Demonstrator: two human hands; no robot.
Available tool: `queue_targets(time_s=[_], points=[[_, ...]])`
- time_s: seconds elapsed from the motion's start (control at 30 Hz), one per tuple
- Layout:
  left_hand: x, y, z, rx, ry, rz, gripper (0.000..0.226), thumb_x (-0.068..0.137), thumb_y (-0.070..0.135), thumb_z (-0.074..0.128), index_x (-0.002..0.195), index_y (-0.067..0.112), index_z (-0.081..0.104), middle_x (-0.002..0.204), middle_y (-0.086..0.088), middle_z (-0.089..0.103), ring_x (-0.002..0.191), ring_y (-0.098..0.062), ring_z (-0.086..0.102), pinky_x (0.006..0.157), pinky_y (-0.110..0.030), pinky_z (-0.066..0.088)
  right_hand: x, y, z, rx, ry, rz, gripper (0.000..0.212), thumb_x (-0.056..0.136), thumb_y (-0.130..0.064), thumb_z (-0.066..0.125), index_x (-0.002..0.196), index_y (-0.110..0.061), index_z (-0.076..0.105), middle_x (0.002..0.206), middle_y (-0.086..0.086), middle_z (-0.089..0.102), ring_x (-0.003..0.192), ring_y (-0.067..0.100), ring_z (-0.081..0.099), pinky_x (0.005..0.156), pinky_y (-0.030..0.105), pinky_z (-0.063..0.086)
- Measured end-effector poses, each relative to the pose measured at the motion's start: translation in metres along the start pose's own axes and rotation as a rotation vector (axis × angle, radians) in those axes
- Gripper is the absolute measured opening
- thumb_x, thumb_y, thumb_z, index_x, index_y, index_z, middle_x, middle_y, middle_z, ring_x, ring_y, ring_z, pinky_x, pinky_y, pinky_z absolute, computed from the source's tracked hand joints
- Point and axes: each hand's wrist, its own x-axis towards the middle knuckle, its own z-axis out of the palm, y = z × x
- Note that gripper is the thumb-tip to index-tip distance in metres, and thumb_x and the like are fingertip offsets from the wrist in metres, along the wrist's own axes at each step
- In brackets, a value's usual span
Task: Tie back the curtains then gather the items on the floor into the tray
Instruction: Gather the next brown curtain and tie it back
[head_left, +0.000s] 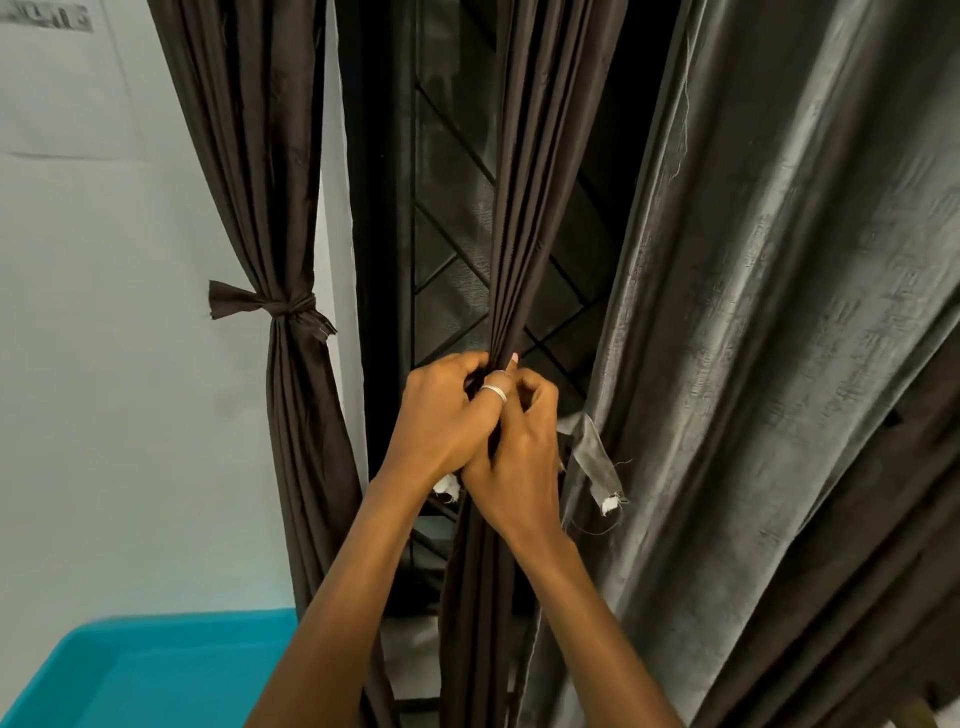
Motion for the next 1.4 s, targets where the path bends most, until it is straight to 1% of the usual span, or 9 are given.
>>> queue_targets(time_s=[0.17, 0.33, 0.43, 0.6, 0.77, 0.87, 1.0, 1.17, 1.4], points=[[0.006, 0.005, 0.004, 0.094, 0.058, -0.072, 0.045, 0.087, 0.066, 0.062, 0.068, 0.025, 0.053, 0.056, 0.010, 0.056, 0.053, -0.006, 0.056, 0.051, -0.022, 0.046, -0.009, -0.004, -0.006, 0.085, -0.057, -0.053, 0.042, 0.096, -0.015, 0.062, 0.138, -0.014, 0.057, 0.138, -0.001, 0.039, 0.122, 0.013, 0.052, 0.095, 0.032, 0.053], [0.013, -0.004, -0.004, -0.068, -0.032, -0.067, 0.039, 0.097, 0.046, 0.059, 0.086, 0.008, 0.055, 0.074, -0.011, 0.061, 0.062, -0.021, 0.057, 0.060, -0.036, 0.049, 0.000, 0.006, -0.025, 0.227, -0.085, -0.032, 0.048, 0.084, 0.002, 0.057, 0.129, -0.012, 0.067, 0.128, -0.001, 0.053, 0.116, 0.008, 0.057, 0.095, 0.024, 0.052], [0.014, -0.010, -0.014, -0.152, -0.139, -0.092, 0.044, 0.093, 0.052, 0.057, 0.105, 0.010, 0.061, 0.103, -0.019, 0.068, 0.093, -0.034, 0.066, 0.087, -0.049, 0.057, 0.020, 0.020, -0.041, 0.328, 0.081, 0.163, 0.039, 0.086, 0.007, 0.055, 0.113, -0.014, 0.073, 0.117, -0.002, 0.062, 0.105, -0.002, 0.060, 0.086, 0.013, 0.050], [0.013, -0.008, -0.024, -0.289, -0.259, -0.120, 0.021, 0.102, 0.030, 0.056, 0.122, 0.030, 0.060, 0.119, 0.014, 0.068, 0.112, -0.002, 0.065, 0.106, -0.031, 0.050, 0.065, 0.037, -0.052, 0.416, -0.160, 0.347, 0.049, 0.093, -0.008, 0.054, 0.138, -0.025, 0.058, 0.139, -0.013, 0.056, 0.125, -0.011, 0.048, 0.113, 0.035, 0.044], [0.011, -0.004, -0.029, -0.373, -0.311, -0.114, 0.026, 0.104, 0.020, 0.052, 0.128, 0.029, 0.056, 0.117, 0.020, 0.067, 0.108, 0.008, 0.064, 0.092, -0.011, 0.050, 0.088, 0.031, -0.064, 0.348, -0.481, 0.167, 0.069, 0.081, -0.017, 0.058, 0.147, -0.034, 0.048, 0.145, -0.015, 0.052, 0.139, 0.002, 0.042, 0.110, 0.023, 0.041], [0.013, -0.007, -0.033, -0.345, -0.327, -0.097, 0.028, 0.104, 0.020, 0.052, 0.130, 0.028, 0.057, 0.119, 0.019, 0.068, 0.111, 0.005, 0.065, 0.092, -0.012, 0.050, 0.097, 0.026, -0.070, 0.295, -0.583, 0.038, 0.045, 0.089, -0.002, 0.061, 0.127, -0.025, 0.066, 0.123, -0.011, 0.070, 0.123, 0.004, 0.061, 0.108, 0.037, 0.048], [0.015, -0.012, -0.038, -0.304, -0.333, -0.103, 0.029, 0.103, 0.024, 0.054, 0.131, 0.019, 0.061, 0.117, 0.014, 0.070, 0.109, 0.001, 0.067, 0.094, -0.017, 0.053, 0.105, 0.024, -0.084, 0.209, -0.633, -0.015, 0.021, 0.099, -0.004, 0.061, 0.109, -0.016, 0.075, 0.097, -0.017, 0.075, 0.097, -0.002, 0.069, 0.087, 0.020, 0.054], [0.017, -0.016, -0.034, 0.031, -0.218, -0.050, 0.036, 0.101, 0.041, 0.055, 0.074, 0.017, 0.051, 0.067, 0.001, 0.051, 0.060, -0.011, 0.051, 0.060, -0.024, 0.043, 0.112, 0.020, -0.101, -0.010, -0.617, 0.009, 0.017, 0.099, -0.011, 0.062, 0.104, -0.022, 0.075, 0.082, -0.013, 0.074, 0.083, -0.001, 0.069, 0.082, 0.031, 0.057], [0.018, -0.012, -0.020, 0.349, 0.033, 0.058, 0.045, 0.097, 0.047, 0.060, 0.066, 0.016, 0.049, 0.061, 0.002, 0.048, 0.057, -0.012, 0.050, 0.055, -0.028, 0.037, 0.084, 0.004, -0.102, 0.061, -0.439, 0.186, 0.018, 0.102, -0.016, 0.057, 0.118, -0.021, 0.062, 0.085, -0.002, 0.073, 0.068, 0.006, 0.072, 0.070, 0.030, 0.058]])
